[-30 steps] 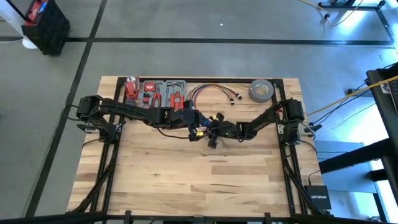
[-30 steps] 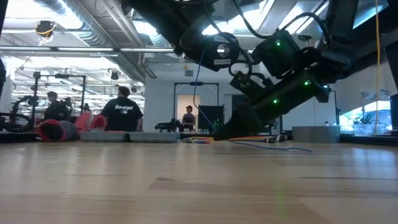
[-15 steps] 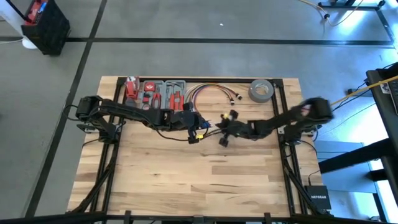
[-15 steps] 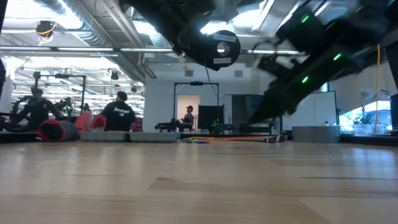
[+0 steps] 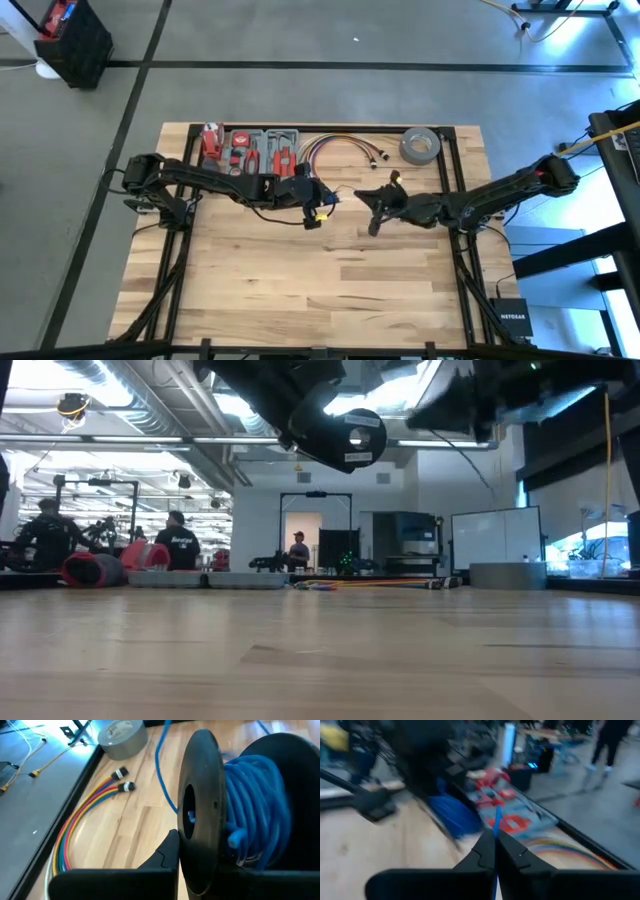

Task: Coil cords
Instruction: Coil the blue wire onto the black spool

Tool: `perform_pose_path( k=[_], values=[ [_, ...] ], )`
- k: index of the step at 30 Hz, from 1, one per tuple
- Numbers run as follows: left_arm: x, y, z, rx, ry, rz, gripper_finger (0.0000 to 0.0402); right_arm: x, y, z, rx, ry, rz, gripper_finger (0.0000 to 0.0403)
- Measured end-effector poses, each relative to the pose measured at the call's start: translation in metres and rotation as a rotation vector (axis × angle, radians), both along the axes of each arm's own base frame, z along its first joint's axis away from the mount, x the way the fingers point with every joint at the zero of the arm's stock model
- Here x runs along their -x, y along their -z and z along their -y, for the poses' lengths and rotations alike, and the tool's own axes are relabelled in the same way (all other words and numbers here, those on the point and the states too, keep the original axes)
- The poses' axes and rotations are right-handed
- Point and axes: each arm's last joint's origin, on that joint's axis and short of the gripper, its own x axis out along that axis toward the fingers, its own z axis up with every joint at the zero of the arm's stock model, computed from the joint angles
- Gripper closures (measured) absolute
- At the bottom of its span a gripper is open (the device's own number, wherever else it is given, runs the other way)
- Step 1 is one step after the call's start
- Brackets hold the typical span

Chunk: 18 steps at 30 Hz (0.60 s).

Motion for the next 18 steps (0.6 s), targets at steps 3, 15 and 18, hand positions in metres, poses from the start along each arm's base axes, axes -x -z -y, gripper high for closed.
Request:
perform_pose_path(
  k=[3,15,18],
  values=[
    [-0.001,-0.001,-0.001,0.002,-0.005,0.016,0.0401,-0.013,-0.005,-0.004,-0.011,-0.058,0.064,0.0397],
    [-0.002,-0.002,-0.001,0.041,-0.031,0.048,0.0402,-0.080,-0.012,-0.021,0.043,-0.161,0.043,0.0396],
    [-0.003,-0.004,-0.002,0.057,-0.041,0.073,0.0401,-0.088,-0.005,-0.023,0.050,-0.164,-0.006,0.0396]
  ],
)
